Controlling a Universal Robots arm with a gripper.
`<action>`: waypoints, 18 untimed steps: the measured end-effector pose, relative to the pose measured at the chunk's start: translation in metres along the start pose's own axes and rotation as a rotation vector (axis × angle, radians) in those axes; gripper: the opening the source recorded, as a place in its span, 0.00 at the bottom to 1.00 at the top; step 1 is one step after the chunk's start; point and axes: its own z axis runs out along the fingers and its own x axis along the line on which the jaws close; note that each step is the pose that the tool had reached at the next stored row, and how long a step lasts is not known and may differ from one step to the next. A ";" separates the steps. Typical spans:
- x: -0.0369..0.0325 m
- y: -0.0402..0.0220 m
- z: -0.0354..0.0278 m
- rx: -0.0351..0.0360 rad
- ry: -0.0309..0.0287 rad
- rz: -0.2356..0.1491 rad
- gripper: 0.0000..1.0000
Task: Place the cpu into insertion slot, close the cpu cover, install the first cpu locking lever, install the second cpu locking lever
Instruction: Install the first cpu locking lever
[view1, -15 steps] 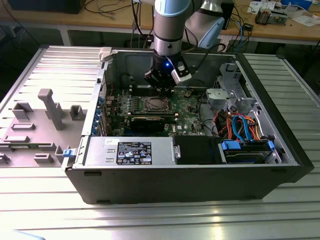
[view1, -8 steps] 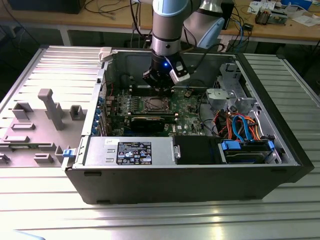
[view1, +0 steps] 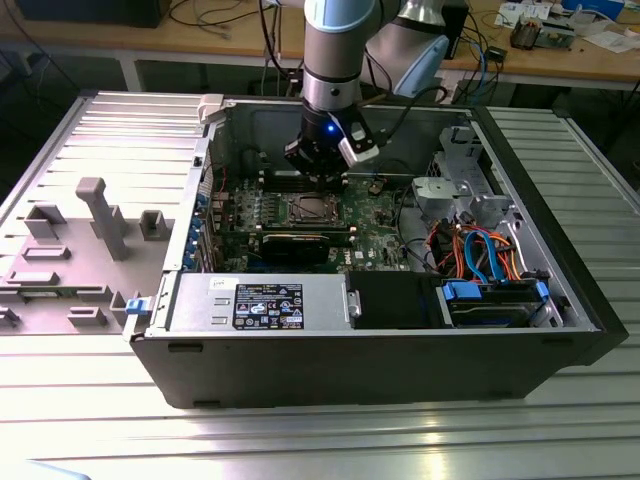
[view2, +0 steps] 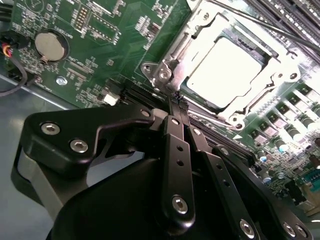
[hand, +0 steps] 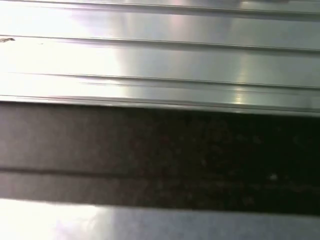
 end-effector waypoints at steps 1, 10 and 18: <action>-0.0013 0.0002 0.0002 0.0000 -0.0001 0.000 0.11; 0.0021 0.0005 0.0004 0.0001 0.0001 0.000 0.11; 0.0021 0.0005 0.0004 0.0000 0.0002 -0.001 0.11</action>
